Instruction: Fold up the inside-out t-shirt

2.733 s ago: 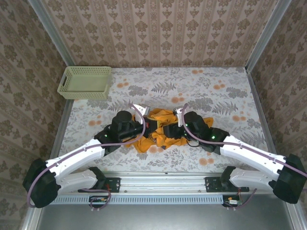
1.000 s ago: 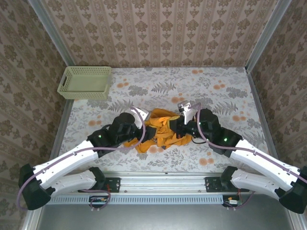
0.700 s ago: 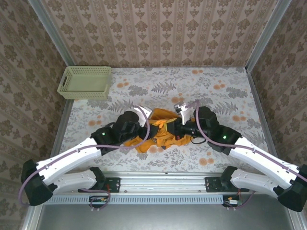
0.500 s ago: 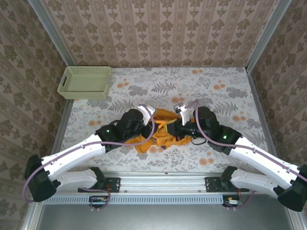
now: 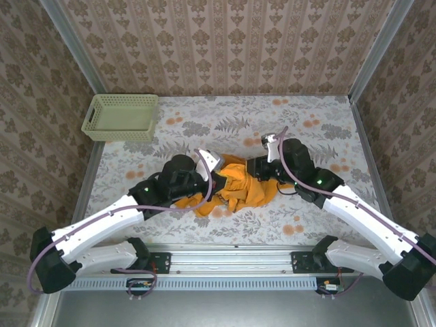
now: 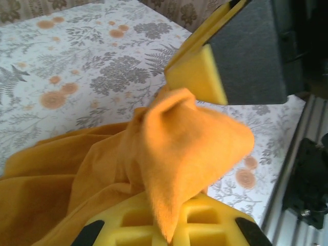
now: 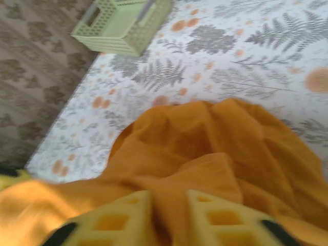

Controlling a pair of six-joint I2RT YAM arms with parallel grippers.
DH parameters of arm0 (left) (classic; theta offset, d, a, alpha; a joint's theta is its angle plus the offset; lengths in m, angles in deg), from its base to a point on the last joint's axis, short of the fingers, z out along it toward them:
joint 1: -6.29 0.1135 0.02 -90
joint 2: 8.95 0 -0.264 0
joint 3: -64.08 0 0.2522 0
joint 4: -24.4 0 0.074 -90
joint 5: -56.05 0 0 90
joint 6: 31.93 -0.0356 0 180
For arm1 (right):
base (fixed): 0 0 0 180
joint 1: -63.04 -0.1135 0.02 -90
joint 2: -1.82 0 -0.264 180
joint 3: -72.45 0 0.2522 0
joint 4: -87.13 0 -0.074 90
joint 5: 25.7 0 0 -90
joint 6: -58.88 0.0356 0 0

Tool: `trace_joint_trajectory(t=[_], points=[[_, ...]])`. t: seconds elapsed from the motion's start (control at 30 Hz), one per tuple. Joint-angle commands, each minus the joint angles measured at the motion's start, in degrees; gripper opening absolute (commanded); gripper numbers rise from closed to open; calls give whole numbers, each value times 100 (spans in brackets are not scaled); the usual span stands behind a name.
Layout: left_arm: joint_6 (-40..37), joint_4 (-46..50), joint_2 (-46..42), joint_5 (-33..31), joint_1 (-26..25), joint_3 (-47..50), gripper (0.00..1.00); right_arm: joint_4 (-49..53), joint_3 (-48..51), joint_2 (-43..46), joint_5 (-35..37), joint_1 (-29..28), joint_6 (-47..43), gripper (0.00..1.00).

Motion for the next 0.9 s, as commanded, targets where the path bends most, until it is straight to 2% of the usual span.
trace_joint_trajectory(t=[0.0,0.07,0.2,0.37,0.53,0.87], points=[[525,-453,21,423,344,51,0,342,-26,100,819,-294,-194,39],[811,-536,114,482,576,63,0,299,139,287,1048,-604,-201,44],[976,-589,270,527,740,31,0,228,518,747,1465,-1232,-15,45],[970,-596,290,536,778,16,0,-451,960,888,1401,-1809,539,47],[937,-618,244,656,764,56,0,-1154,946,334,1395,-1815,1526,45],[971,-754,67,868,700,286,0,-1118,580,-447,2109,-1704,2368,45]])
